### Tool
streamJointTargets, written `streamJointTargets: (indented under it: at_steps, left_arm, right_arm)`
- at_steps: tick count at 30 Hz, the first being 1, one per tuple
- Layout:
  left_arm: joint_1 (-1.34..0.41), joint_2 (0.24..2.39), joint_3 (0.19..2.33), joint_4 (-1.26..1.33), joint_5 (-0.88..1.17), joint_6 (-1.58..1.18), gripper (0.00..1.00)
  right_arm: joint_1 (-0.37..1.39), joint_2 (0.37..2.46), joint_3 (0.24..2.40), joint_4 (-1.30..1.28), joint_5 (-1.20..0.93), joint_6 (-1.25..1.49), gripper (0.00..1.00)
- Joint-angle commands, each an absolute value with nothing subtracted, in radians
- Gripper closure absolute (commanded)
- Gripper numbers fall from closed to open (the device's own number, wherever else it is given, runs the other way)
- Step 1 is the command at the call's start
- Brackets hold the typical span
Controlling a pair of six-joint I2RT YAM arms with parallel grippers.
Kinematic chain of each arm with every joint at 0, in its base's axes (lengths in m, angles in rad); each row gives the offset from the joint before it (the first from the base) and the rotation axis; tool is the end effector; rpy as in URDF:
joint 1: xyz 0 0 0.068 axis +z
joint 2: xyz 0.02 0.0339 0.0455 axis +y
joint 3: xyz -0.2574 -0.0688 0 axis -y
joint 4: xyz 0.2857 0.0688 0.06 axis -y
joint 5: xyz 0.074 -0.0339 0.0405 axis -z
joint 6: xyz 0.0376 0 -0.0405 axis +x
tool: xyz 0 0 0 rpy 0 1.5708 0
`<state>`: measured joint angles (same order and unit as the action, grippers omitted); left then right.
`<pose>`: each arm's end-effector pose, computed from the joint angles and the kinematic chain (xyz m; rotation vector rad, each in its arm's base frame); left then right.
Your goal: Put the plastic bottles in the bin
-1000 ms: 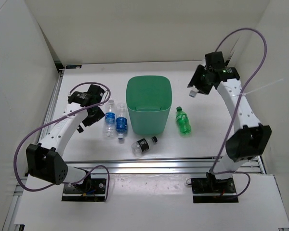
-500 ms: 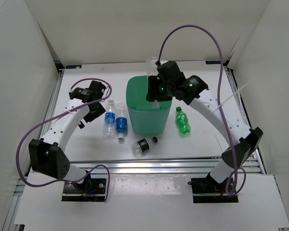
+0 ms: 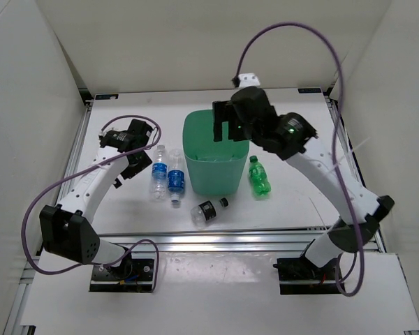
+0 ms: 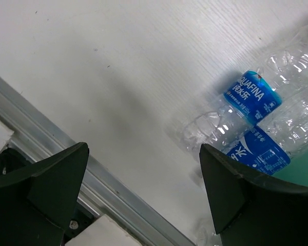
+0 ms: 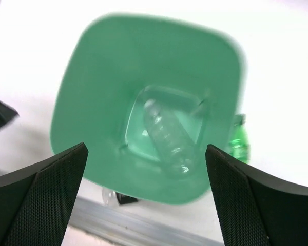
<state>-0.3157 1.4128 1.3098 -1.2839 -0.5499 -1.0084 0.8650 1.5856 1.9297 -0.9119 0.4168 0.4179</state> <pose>0.2811 -0.0711 0.2937 -0.9566 2.4493 0.4358 0.2476 0.2671 0.4655 -0.2268 2.0897 0.3312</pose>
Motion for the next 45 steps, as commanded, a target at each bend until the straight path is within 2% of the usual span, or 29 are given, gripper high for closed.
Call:
streamJointTargets:
  at_steps: [1,5,9,25,26,27,29,30,33,35,40,45]
  left_arm:
    - [-0.311,1.391,1.278,-1.154,-0.548,-0.938,0.0]
    - [-0.311,1.422,1.237,-0.982,-0.411,-0.777,0.0]
    - [-0.311,1.391,1.111,-0.647,-0.212,-0.647,0.0]
    - [-0.245,1.761,1.14,-0.551,-0.078,-0.543,0.0]
    - [-0.235,1.761,1.152,-0.551,-0.065,-0.543,0.02]
    - [-0.235,1.775,1.152,-0.551,-0.064,-0.543,0.13]
    - [-0.226,1.784,1.161,-0.551,-0.049,-0.543,0.29]
    - [-0.225,1.784,1.161,-0.551,-0.049,-0.543,0.46]
    - [-0.225,1.729,1.179,-0.613,-0.11,-0.572,0.6]
    - [-0.216,1.653,1.233,-0.691,-0.211,-0.625,0.61]
    - [-0.239,1.513,1.616,-0.882,-0.35,-0.733,0.61]
    - [-0.351,1.457,1.724,-0.732,-0.282,-0.746,0.6]
  right_arm:
    - [0.85,1.465,1.953,-0.891,0.616,0.38,0.01]
    - [0.827,1.428,1.924,-0.96,0.578,0.38,0.01]
    - [0.827,1.428,2.003,-1.067,0.554,0.393,0.01]
    - [0.767,1.453,2.143,-1.117,0.495,0.273,0.01]
    - [0.767,1.453,2.143,-1.117,0.495,0.273,0.01]
    - [0.767,1.453,2.143,-1.117,0.495,0.273,0.01]
    - [0.767,1.453,2.143,-1.117,0.485,0.282,0.01]
    - [0.767,1.453,2.134,-1.117,0.485,0.282,0.01]
    - [0.767,1.453,2.134,-1.117,0.485,0.291,0.01]
    - [0.767,1.453,2.134,-1.117,0.485,0.291,0.01]
    - [0.758,1.443,2.085,-1.117,0.474,0.301,0.01]
    - [0.747,1.434,2.037,-1.117,0.453,0.322,0.01]
